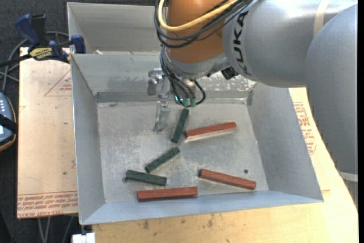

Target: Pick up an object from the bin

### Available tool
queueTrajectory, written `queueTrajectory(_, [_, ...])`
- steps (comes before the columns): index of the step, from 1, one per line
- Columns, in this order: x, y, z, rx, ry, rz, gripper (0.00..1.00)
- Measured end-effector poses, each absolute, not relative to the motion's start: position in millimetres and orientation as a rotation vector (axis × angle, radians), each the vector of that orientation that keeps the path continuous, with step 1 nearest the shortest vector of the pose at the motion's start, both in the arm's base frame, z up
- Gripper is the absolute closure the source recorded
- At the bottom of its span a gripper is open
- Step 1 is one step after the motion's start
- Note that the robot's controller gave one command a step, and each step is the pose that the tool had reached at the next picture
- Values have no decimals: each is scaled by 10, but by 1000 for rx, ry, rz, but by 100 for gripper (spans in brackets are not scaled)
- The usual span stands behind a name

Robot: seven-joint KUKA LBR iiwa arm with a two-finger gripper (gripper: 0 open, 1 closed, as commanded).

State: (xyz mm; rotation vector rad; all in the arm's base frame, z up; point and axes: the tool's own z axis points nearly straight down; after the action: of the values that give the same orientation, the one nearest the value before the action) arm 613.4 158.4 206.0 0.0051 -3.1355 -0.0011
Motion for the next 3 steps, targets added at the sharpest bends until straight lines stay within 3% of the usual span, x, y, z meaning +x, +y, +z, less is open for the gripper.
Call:
queueTrajectory(1, [5450,833,1118,-25,-3130,5,0])
queueTrajectory(2, [5363,1136,690,773,-3044,-3,0])
queueTrajectory(3, [5375,1129,706,771,-3047,-3,100])
